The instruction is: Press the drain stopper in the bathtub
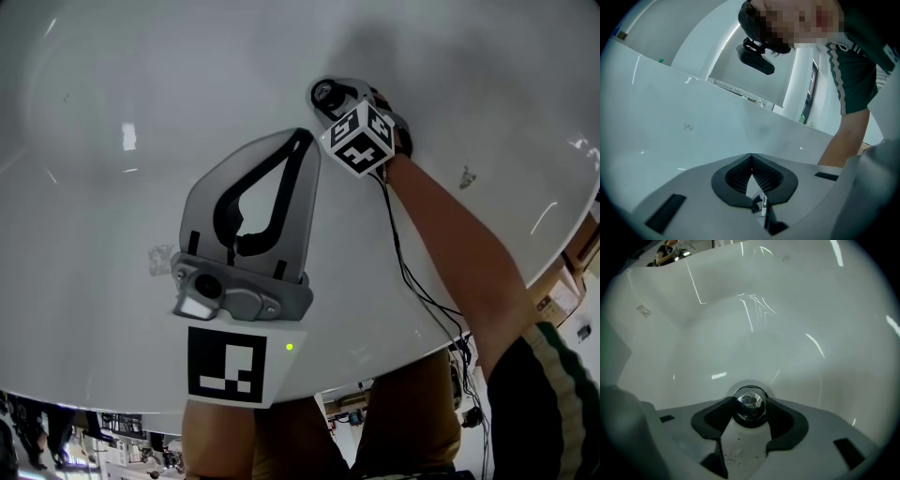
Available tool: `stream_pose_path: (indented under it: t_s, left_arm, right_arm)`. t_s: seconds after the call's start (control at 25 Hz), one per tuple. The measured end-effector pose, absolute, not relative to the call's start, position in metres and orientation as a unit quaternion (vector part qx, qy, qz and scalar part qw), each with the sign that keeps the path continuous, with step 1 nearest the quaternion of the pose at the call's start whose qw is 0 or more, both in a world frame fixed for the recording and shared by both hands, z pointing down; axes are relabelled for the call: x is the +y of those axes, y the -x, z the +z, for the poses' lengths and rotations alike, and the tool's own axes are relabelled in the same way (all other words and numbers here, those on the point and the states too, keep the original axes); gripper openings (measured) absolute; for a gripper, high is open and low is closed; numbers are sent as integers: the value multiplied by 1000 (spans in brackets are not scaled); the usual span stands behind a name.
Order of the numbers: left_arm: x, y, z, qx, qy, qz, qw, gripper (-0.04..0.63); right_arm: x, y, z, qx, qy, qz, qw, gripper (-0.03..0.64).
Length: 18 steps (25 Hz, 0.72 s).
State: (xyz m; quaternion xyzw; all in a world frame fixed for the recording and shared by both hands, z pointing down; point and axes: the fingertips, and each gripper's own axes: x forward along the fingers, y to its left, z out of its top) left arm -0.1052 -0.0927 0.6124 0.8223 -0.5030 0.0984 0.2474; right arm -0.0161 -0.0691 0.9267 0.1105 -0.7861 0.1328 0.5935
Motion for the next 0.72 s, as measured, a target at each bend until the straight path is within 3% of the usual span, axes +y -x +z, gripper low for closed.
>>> stream_pose_path:
  t_s: [0.2,0.72]
  left_arm:
    - [-92,105,613,-500,-824,97,248,9]
    - [-93,106,611,-501,-825,88,246,9]
  right_arm:
    - [-73,16,927,-788,-117,121,593,193]
    - [-71,14,925,-781,-98,130,603,183]
